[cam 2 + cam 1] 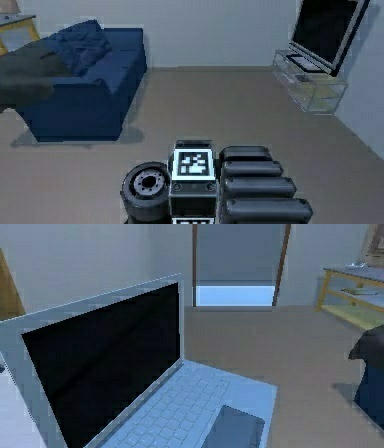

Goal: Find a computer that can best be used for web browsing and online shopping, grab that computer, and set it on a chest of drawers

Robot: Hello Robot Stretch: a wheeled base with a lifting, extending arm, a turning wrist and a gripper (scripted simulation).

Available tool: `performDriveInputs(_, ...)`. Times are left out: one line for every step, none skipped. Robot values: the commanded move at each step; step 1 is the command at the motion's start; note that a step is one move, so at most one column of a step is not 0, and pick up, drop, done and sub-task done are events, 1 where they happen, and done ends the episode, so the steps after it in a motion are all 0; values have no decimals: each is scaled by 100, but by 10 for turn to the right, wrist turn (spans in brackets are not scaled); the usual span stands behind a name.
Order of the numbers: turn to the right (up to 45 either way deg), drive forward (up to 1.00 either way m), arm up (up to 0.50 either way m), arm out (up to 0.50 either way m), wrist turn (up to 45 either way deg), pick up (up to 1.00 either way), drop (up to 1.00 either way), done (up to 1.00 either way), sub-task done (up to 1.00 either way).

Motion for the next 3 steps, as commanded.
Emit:
performDriveInputs(-150,0,0,0,0,0,0,0,0)
performDriveInputs(0,25,0,0,0,0,0,0,0)
performDriveInputs(-450,0,0,0,0,0,0,0,0)
